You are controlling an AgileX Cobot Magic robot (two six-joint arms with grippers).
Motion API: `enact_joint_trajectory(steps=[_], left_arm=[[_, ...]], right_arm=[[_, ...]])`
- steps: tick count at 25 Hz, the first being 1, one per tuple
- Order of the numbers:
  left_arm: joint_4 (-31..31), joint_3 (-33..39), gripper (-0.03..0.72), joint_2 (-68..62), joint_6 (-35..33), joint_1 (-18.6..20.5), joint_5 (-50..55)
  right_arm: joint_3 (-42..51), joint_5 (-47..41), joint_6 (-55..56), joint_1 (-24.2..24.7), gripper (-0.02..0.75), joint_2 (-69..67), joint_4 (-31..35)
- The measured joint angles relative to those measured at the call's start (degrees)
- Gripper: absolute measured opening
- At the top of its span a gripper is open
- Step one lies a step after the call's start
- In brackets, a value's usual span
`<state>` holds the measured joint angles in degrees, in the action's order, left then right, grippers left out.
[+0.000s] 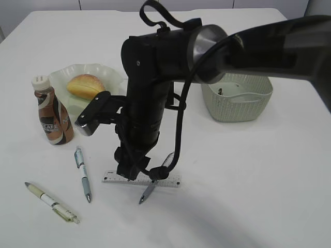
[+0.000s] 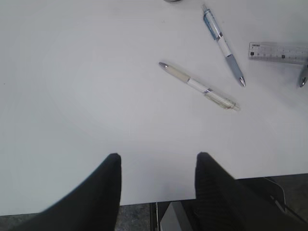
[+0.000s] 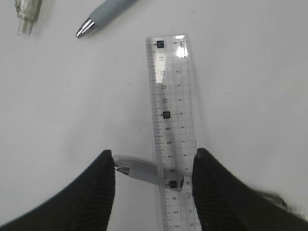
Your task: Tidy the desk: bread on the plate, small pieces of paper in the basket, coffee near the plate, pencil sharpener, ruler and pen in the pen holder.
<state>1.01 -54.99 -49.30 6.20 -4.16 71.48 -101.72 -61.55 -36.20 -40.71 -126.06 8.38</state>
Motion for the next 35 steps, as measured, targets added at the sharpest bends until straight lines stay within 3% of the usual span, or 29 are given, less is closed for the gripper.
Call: enact_joint_trajectory(steps=[9, 19, 35], left_arm=[[0.0, 0.0, 0.361, 0.0, 0.0, 0.0, 0.0], [1.0, 0.0, 0.36, 0.0, 0.0, 0.0, 0.0], [1.38, 0.0, 0.36, 0.0, 0.0, 0.0, 0.0]], right_arm=[[0.0, 2.06, -0.23, 0.0, 0.509, -2.53, 0.99], [0.0, 2.88, -2.52, 0.0, 0.512, -5.56, -3.08], [0.0, 6.29, -3.13, 0.0, 0.512, -5.66, -3.4]])
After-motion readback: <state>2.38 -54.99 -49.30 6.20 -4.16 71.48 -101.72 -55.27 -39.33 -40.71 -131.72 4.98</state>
